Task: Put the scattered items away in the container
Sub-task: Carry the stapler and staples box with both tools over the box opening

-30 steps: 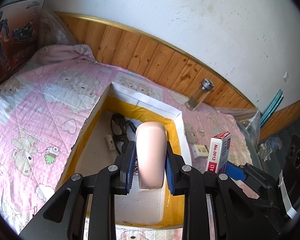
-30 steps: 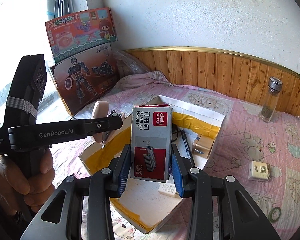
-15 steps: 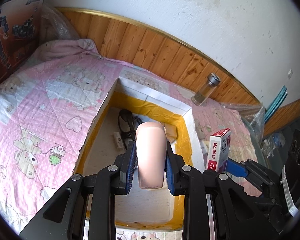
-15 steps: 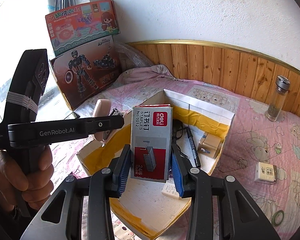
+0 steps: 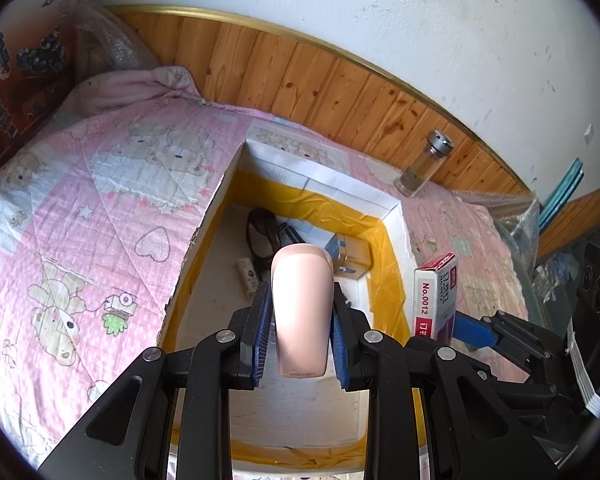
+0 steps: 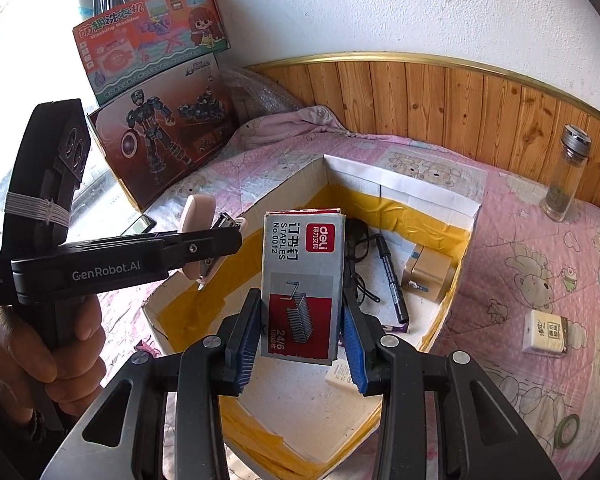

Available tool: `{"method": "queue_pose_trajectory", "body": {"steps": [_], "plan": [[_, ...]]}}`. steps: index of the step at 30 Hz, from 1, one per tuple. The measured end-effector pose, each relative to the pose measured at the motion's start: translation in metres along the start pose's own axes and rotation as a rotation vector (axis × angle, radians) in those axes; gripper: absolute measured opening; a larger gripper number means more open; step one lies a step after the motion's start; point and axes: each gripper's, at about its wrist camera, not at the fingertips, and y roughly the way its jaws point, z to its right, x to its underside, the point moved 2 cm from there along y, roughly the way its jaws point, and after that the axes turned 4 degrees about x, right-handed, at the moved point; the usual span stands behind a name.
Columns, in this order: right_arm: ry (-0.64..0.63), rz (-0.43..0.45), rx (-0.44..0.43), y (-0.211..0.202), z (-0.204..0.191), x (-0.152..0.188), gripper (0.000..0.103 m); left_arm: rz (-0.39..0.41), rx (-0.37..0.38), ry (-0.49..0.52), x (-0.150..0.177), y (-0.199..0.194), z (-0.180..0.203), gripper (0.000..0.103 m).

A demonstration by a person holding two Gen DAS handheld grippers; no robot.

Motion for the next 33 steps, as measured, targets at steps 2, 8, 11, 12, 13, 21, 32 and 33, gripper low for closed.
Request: {"method": "queue_pose_trajectory", "body": {"steps": [2, 8, 11, 12, 13, 21, 32, 33], "plan": [[-0.001, -0.015, -0.005, 0.004, -0.001, 0.001, 0.039, -0.010, -0.005, 0.016, 0.000, 0.003, 0.000, 0.027], [-0.032, -0.060, -0.013, 0.016, -0.004, 0.006, 0.039, -0.034, -0.024, 0.031, 0.000, 0.011, -0.007, 0.027], [-0.044, -0.084, -0.018, 0.023, -0.005, 0.007, 0.039, -0.046, -0.030, 0.035, 0.000, 0.016, -0.009, 0.027], [-0.045, -0.091, -0.021, 0.025, -0.005, 0.007, 0.039, -0.051, -0.031, 0.038, 0.000, 0.017, -0.010, 0.027], [-0.048, -0.100, -0.025, 0.027, -0.005, 0.007, 0.039, -0.056, -0.034, 0.041, 0.000, 0.019, -0.009, 0.027], [-0.054, -0.179, -0.065, 0.045, -0.007, 0.008, 0.039, -0.100, -0.061, 0.077, 0.001, 0.033, -0.013, 0.027], [-0.083, -0.257, -0.084, 0.055, -0.008, 0.005, 0.039, -0.140, -0.117, 0.167, 0.005, 0.047, -0.008, 0.027], [-0.085, -0.264, -0.088, 0.056, -0.008, 0.004, 0.039, -0.145, -0.119, 0.177, 0.005, 0.047, -0.008, 0.027]]}}
